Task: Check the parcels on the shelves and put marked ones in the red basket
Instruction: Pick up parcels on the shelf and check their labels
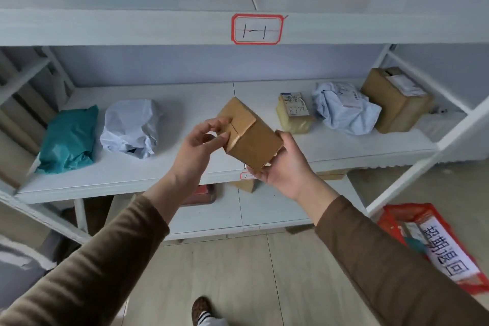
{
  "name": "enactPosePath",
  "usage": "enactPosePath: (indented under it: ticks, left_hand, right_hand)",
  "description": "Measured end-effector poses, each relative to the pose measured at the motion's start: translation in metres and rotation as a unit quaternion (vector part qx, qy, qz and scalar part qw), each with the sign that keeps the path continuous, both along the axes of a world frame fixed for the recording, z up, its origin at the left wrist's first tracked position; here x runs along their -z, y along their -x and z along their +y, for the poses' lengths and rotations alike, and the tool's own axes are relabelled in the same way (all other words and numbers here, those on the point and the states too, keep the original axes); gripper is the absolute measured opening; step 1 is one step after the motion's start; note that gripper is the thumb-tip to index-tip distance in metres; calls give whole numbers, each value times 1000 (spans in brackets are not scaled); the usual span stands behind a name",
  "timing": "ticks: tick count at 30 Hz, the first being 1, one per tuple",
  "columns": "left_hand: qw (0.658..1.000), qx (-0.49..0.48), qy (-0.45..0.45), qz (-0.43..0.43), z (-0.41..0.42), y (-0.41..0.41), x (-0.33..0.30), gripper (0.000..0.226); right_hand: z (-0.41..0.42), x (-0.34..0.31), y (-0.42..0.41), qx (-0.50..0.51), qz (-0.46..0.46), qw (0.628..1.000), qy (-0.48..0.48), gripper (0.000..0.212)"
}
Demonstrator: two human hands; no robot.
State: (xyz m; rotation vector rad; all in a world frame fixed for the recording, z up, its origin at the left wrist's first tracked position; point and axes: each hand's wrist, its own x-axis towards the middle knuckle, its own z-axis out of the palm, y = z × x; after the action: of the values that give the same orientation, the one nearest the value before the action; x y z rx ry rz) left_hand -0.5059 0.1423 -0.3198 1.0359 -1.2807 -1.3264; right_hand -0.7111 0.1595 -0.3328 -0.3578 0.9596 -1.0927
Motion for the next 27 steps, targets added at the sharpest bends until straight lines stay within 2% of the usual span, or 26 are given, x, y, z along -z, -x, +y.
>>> enactPosePath:
  ticks: [2,3,7,10,12,14,17,19,22,25,27]
  left_hand:
    - [998,-2,36,-42,19,12,-11,30]
    - [997,-4,51,-50,28,18,-15,29]
    - [994,4,85,-64,54,34,-28,26]
    - [996,19,61,-59,64,34,-27,21]
    - [999,43,25,-22,68,31,-21,48]
    - [999,53,4,-6,73,29,-17,70]
    - [997,71,7,-18,75,22,-13,79]
    - [993,100,40,-50,74,16,-13,86]
    - [972,125,133,-146,74,12,-14,107]
    - [956,134,196,-170,72,12,-14,106]
    - [966,130,171,-146,68,9,-12,96]
  right_hand:
    - [21,4,13,-29,-45,999,-6,66]
    - [30,5,18,-41,-60,997,-2,68]
    - [56,6,31,-52,-94,994,33,67]
    - [67,5,36,-42,-93,991,87,59]
    - [70,6,39,-46,-40,986,158,50]
    - [74,2,39,-73,46,971,221,68]
    - [80,-4,39,-131,173,934,282,85]
    - [82,-7,42,-160,245,908,300,81]
    - [79,-12,47,-166,308,895,278,66]
    - [74,-19,48,-172,329,884,285,73]
    - [71,-26,47,-171,345,872,301,83]
